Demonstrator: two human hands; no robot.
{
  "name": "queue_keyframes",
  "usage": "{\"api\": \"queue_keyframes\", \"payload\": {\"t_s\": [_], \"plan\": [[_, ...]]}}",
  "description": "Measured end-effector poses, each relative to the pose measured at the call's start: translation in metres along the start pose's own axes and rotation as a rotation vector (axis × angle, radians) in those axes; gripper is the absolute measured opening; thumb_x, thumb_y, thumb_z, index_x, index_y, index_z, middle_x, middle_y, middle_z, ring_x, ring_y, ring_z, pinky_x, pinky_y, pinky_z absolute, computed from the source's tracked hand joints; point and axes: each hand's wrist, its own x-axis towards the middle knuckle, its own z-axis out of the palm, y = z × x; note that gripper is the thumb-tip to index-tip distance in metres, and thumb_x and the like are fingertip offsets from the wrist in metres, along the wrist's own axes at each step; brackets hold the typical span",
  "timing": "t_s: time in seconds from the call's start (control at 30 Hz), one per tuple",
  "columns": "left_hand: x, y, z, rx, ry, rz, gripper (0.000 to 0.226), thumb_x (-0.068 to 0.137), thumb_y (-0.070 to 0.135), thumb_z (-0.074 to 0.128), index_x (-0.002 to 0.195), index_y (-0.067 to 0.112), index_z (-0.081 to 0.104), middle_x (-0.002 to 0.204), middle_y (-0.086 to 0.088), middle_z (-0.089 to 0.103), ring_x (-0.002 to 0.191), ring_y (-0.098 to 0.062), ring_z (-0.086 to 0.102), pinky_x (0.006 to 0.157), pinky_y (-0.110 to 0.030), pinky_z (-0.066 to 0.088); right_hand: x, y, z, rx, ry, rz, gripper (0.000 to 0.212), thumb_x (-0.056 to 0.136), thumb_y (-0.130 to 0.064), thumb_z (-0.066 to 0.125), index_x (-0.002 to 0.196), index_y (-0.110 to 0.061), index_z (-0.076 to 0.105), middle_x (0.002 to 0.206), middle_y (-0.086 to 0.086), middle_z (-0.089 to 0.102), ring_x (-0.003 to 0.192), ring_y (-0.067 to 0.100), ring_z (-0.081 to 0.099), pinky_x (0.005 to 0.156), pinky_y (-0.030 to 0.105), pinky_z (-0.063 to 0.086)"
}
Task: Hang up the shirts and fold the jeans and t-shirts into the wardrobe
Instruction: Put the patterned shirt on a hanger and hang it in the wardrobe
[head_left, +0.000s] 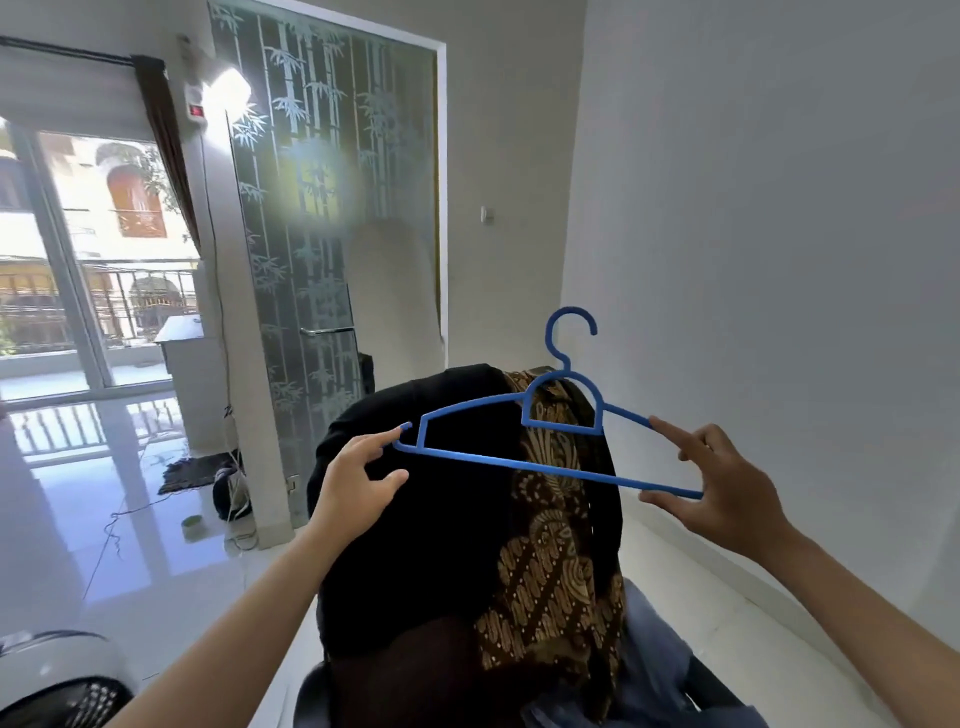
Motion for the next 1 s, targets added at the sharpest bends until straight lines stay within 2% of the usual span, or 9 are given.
{"api": "queue_keyframes", "payload": {"t_s": [0.13,0.27,0.4,0.57,0.63,0.73,0.8,0.87,1.0], "plan": [[0.036,-0.021,0.033,0.054,0.041,-0.114,0.053,0.081,0.009,0.071,0.130,0.021,0.054,0.127,0.004,0.055,0.116,-0.015,0.054,0.100,-0.030,0.041,0.042,0.040,0.034,0.020,0.001,-0.001,0.089,0.062,-0.064,0.068,0.141,-0.030,0.042,0.083,-0.003,0.048,0.046,0.015,0.044,0.032,0.023,0.043],[0.065,-0.027,0.081,0.080,0.053,-0.147,0.049,0.082,0.011,0.071,0.129,0.018,0.055,0.127,0.003,0.057,0.112,-0.012,0.055,0.097,-0.027,0.044,0.071,0.081,0.061,0.032,0.006,0.041,0.089,0.061,-0.065,0.067,0.141,-0.034,0.041,0.086,-0.004,0.047,0.052,0.013,0.048,0.034,0.022,0.042],[0.090,-0.022,0.141,0.110,0.028,-0.097,0.047,0.083,0.013,0.070,0.127,0.018,0.056,0.125,0.005,0.057,0.112,-0.009,0.055,0.092,-0.018,0.041,0.086,0.122,0.078,0.056,0.048,0.106,0.088,0.061,-0.058,0.070,0.140,-0.029,0.045,0.090,-0.002,0.047,0.059,0.003,0.045,0.041,0.013,0.031],[0.117,-0.016,0.196,0.257,0.158,-0.018,0.045,0.085,0.018,0.067,0.129,0.019,0.056,0.133,0.003,0.047,0.126,-0.014,0.041,0.097,-0.017,0.031,0.088,0.167,0.093,0.046,0.090,0.175,0.087,0.061,-0.053,0.074,0.139,-0.026,0.046,0.093,0.003,0.050,0.061,0.015,0.051,0.041,0.019,0.037],[0.126,-0.015,0.209,0.320,0.171,0.050,0.041,0.086,0.018,0.066,0.126,0.018,0.058,0.128,0.001,0.050,0.120,-0.016,0.045,0.091,-0.018,0.036,0.087,0.181,0.096,0.057,0.106,0.219,0.085,0.061,-0.052,0.074,0.139,-0.028,0.046,0.094,0.003,0.050,0.063,0.016,0.052,0.044,0.021,0.040],[0.137,-0.014,0.233,0.304,0.066,0.126,0.035,0.087,0.018,0.065,0.121,0.016,0.061,0.111,0.002,0.058,0.095,-0.011,0.058,0.081,-0.023,0.052,0.084,0.199,0.101,0.067,0.127,0.288,0.085,0.062,-0.052,0.074,0.139,-0.033,0.044,0.096,0.001,0.049,0.064,0.016,0.051,0.048,0.024,0.044],[0.143,-0.013,0.251,0.290,0.033,0.065,0.040,0.087,0.023,0.065,0.127,0.019,0.057,0.112,0.001,0.059,0.089,-0.009,0.060,0.077,-0.022,0.053,0.082,0.208,0.103,0.081,0.139,0.324,0.086,0.061,-0.051,0.075,0.139,-0.033,0.043,0.096,0.001,0.048,0.062,0.014,0.050,0.048,0.024,0.043],[0.150,-0.011,0.269,0.301,0.043,-0.041,0.049,0.086,0.028,0.066,0.133,0.023,0.051,0.116,0.001,0.055,0.095,-0.010,0.056,0.075,-0.020,0.046,0.080,0.216,0.105,0.087,0.140,0.330,0.088,0.060,-0.052,0.075,0.139,-0.033,0.041,0.096,0.002,0.049,0.061,0.011,0.047,0.048,0.025,0.045],[0.161,-0.010,0.286,0.323,0.113,-0.169,0.053,0.088,0.019,0.064,0.137,0.022,0.047,0.119,-0.003,0.048,0.090,-0.007,0.043,0.075,-0.020,0.040,0.072,0.227,0.104,0.080,0.132,0.334,0.090,0.060,-0.053,0.074,0.140,-0.033,0.040,0.097,0.001,0.049,0.059,0.010,0.044,0.046,0.028,0.048]]}}
